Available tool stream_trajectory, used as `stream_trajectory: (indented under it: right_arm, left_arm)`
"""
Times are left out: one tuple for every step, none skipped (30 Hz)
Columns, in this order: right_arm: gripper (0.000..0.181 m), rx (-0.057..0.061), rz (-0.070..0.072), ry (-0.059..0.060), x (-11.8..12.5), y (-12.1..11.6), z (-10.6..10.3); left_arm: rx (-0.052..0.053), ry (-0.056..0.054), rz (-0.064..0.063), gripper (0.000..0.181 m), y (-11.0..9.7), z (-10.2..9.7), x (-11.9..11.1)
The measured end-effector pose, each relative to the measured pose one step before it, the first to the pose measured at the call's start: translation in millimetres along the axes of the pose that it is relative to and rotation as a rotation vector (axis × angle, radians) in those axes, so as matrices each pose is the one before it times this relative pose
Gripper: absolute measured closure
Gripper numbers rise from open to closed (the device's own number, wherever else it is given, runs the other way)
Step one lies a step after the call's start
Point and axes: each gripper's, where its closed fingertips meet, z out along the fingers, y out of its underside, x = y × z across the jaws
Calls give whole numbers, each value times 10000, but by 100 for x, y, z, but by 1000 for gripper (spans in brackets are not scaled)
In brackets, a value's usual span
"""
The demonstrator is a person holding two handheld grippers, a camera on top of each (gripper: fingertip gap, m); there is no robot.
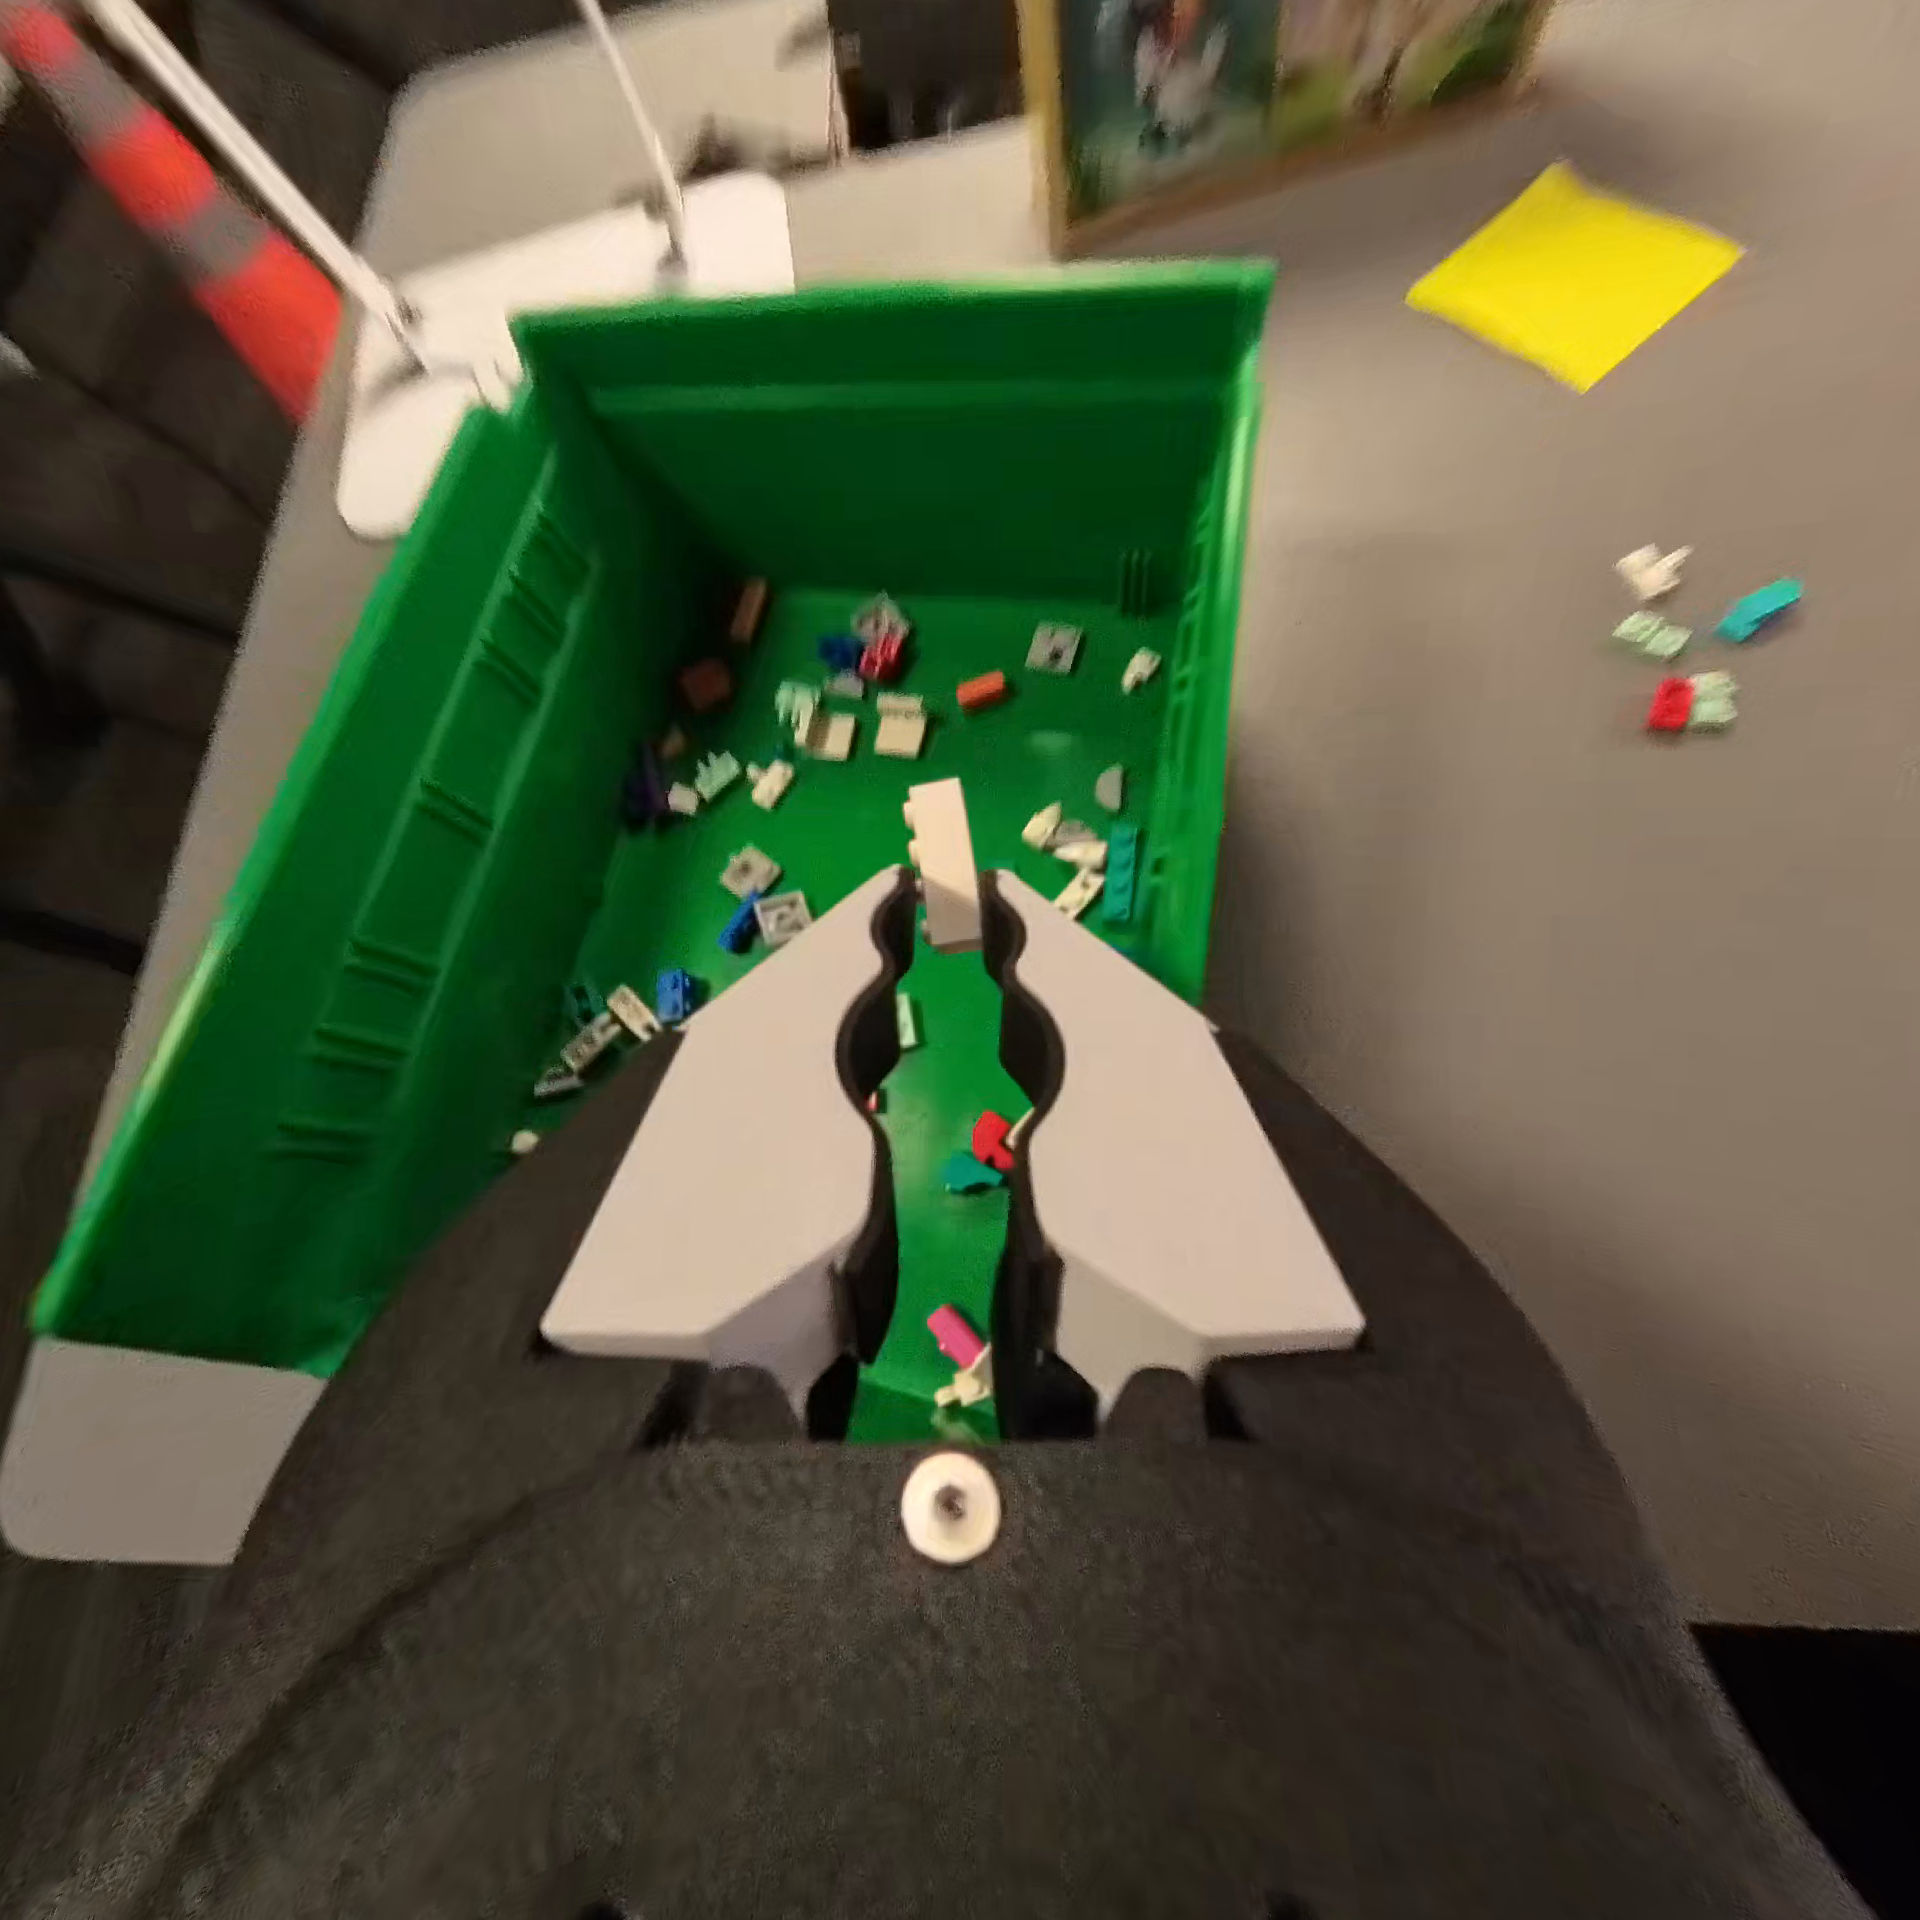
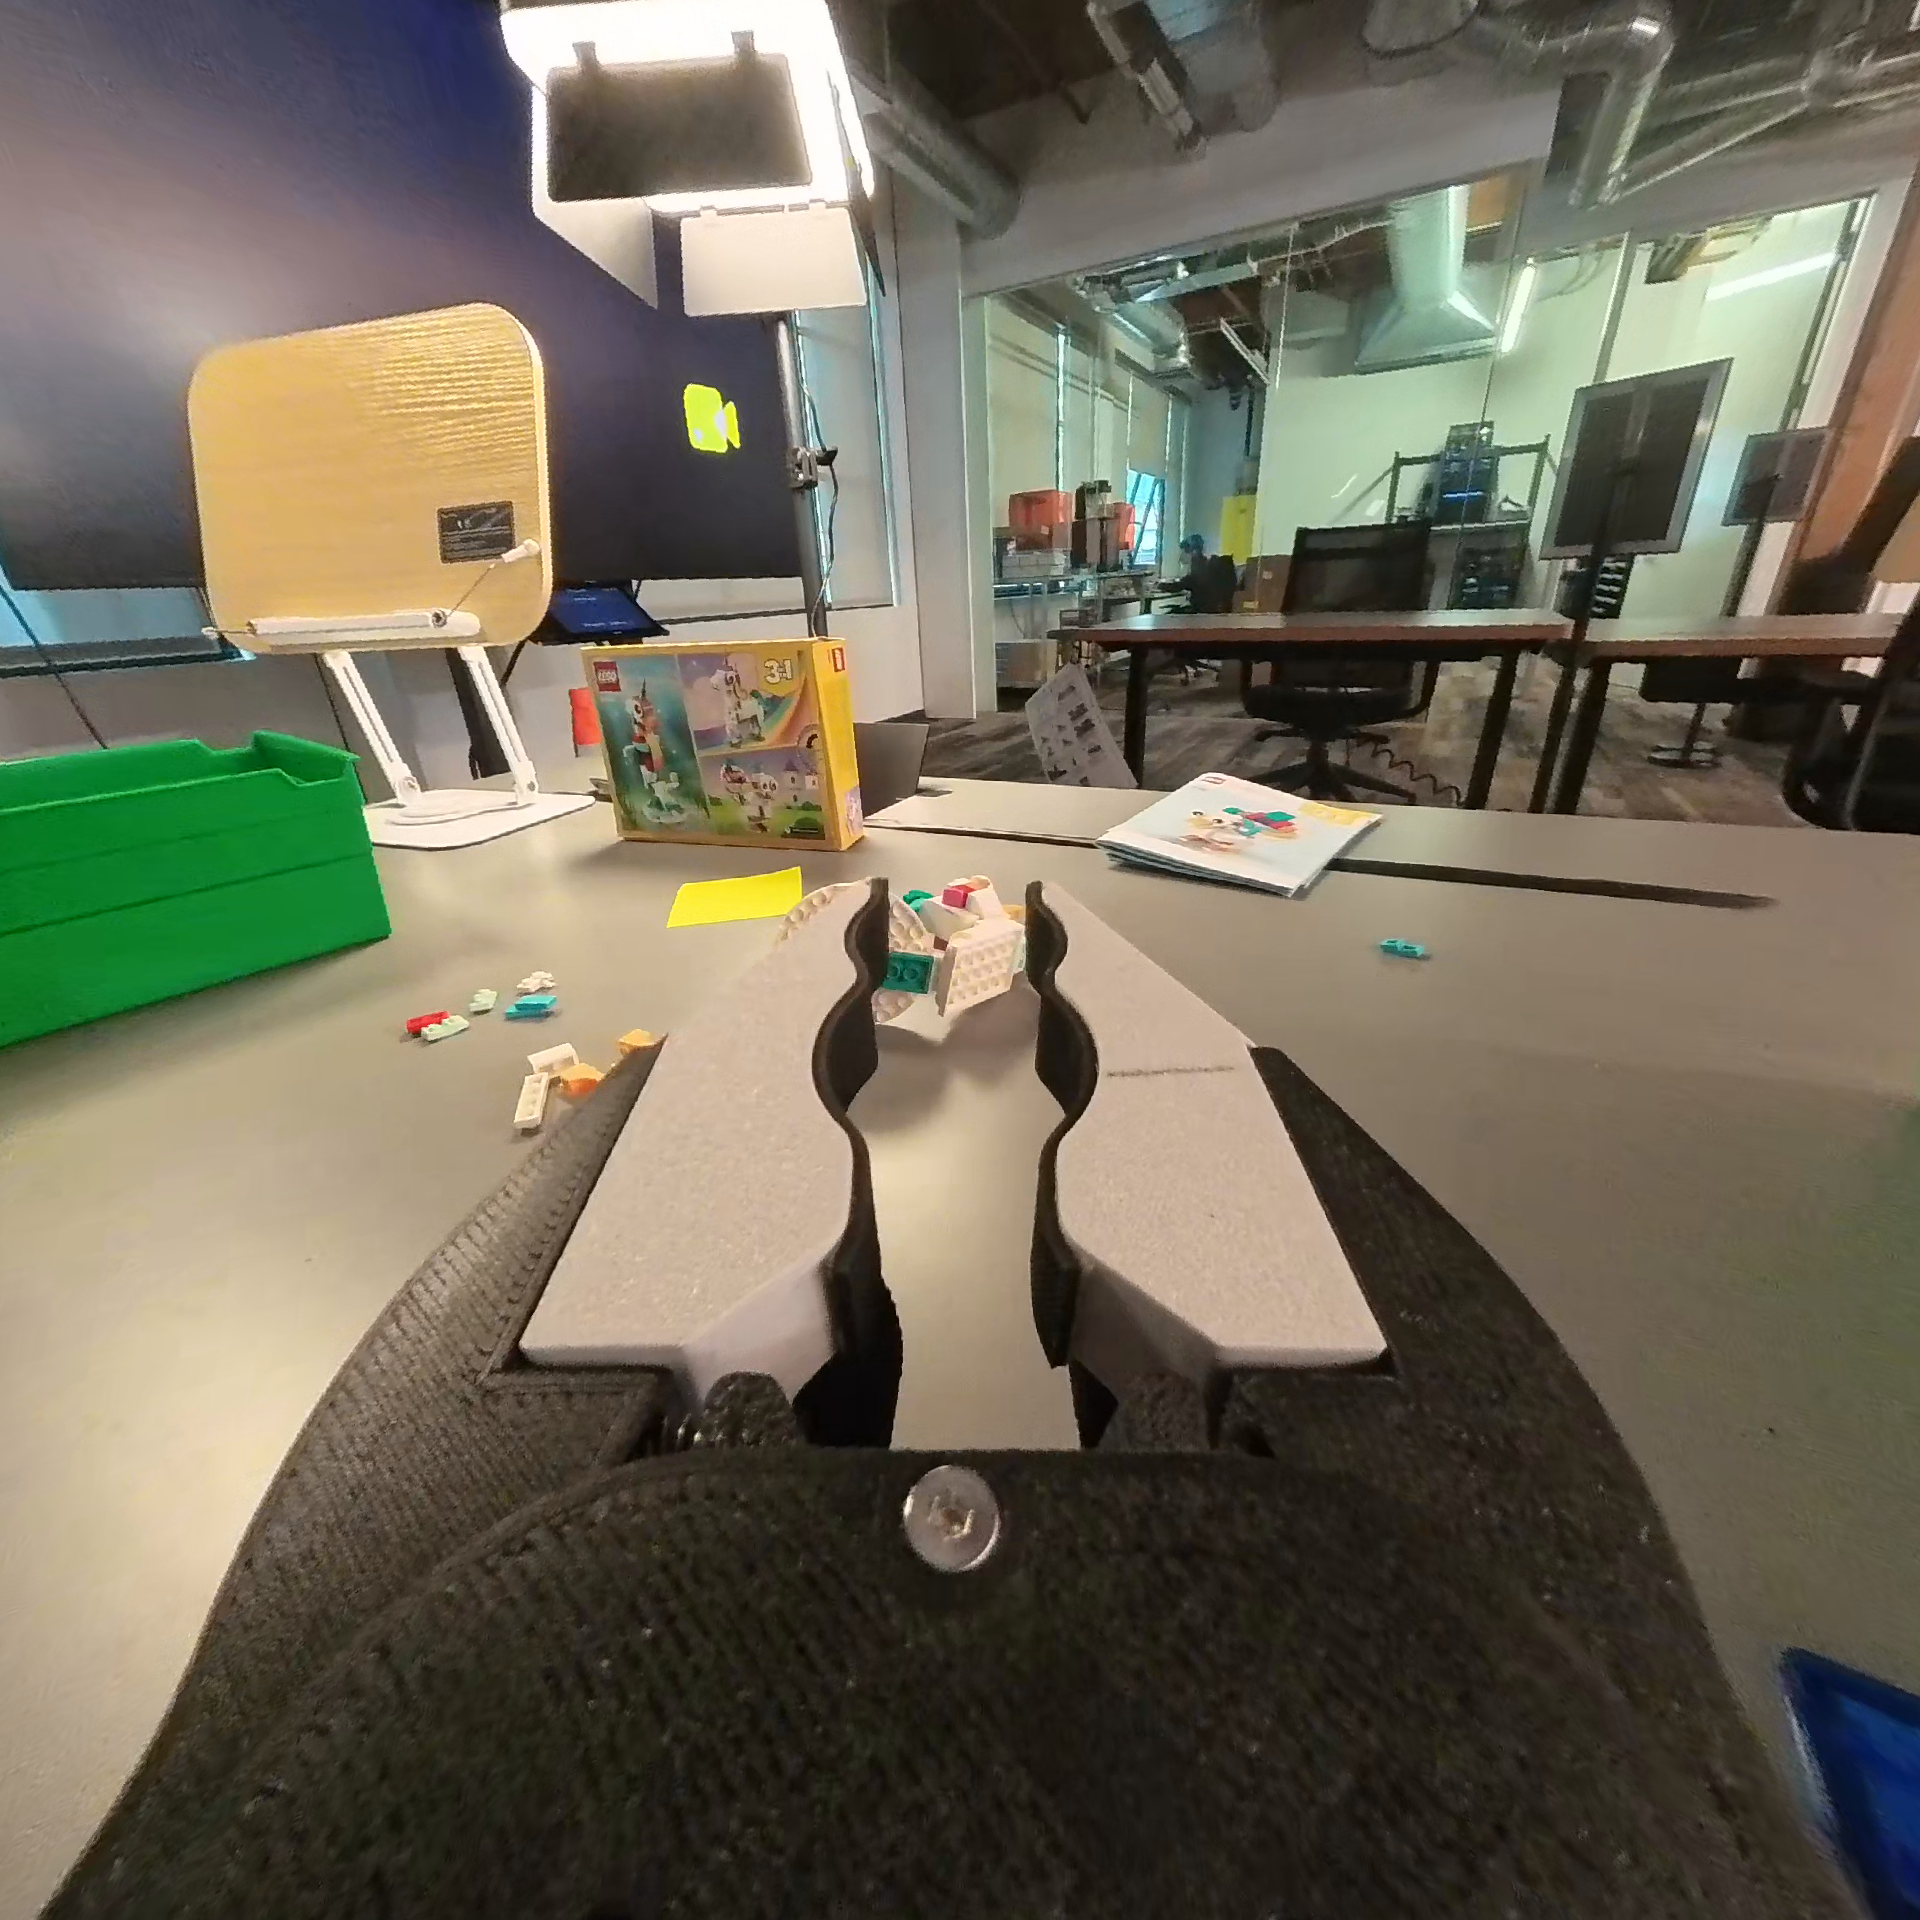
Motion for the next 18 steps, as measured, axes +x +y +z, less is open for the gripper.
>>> stream_trajectory:
  right_arm:
    - [158,17,33,-2,24,-22,-25]
    - [158,18,44,-3,29,-12,-13]
    - [158,20,57,-7,35,-30,-31]
    - [157,18,73,-20,13,-14,-13]
    - [157,14,79,-21,30,-1,-11]
    - [157,14,69,-16,37,-9,-3]
    - [157,10,57,-1,44,-12,4]
    - [157,9,51,-4,37,-2,-5]
    - [157,10,49,-10,16,-10,11]
    - [157,7,38,-11,15,-6,2]
    - [157,6,27,-9,-2,-2,2]
    - [157,3,20,-10,1,2,0]
    - [157,-5,19,-12,-8,8,17]
    - [157,-4,22,-12,-3,8,24]
    - [157,-3,18,-16,-4,15,23]
    - [157,-3,21,-20,-21,5,18]
    - [157,-5,17,-15,-9,18,15]
    - [157,9,14,-9,-8,-16,-8]
  left_arm:
    - [-409,86,-120,170,769,788,-229]
    - [-396,86,-145,170,689,631,-89]
    - [-421,105,-140,170,679,541,7]
    - [-361,29,-174,168,537,443,-95]
    - [-215,54,-154,160,261,384,-48]
    - [-108,70,-193,152,76,270,-42]
    - [-17,116,-192,142,-91,150,-4]
    - [52,177,-163,136,-175,122,111]
    - [94,226,-128,135,-165,132,273]
    - [116,242,-83,136,-160,125,408]
    - [143,182,-32,137,-192,79,451]
    - [157,60,39,138,-257,49,414]
    - [146,35,119,139,-299,66,543]
    - [222,30,93,141,-485,68,644]
    - [217,-40,150,141,-540,69,590]
    - [201,-6,170,143,-571,76,664]
    - [244,-97,154,143,-678,54,504]
    - [336,-480,355,140,-858,-164,132]
